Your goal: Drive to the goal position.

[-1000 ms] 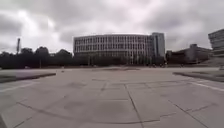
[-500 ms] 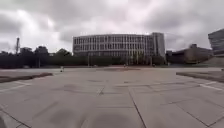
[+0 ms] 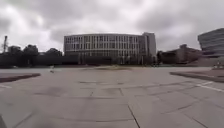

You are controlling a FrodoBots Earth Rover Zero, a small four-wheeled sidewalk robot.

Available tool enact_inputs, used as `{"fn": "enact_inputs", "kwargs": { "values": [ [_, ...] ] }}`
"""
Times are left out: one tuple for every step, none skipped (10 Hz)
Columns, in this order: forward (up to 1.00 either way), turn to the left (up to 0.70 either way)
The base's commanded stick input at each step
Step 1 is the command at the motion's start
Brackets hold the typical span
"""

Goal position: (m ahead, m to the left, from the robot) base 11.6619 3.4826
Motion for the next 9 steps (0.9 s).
{"fn": "enact_inputs", "kwargs": {
  "values": [
    [0.70,0.00],
    [0.70,0.00],
    [0.70,0.00],
    [0.70,0.00],
    [0.70,0.00],
    [0.70,0.00],
    [0.70,0.00],
    [0.70,0.00],
    [0.70,0.00]
  ]
}}
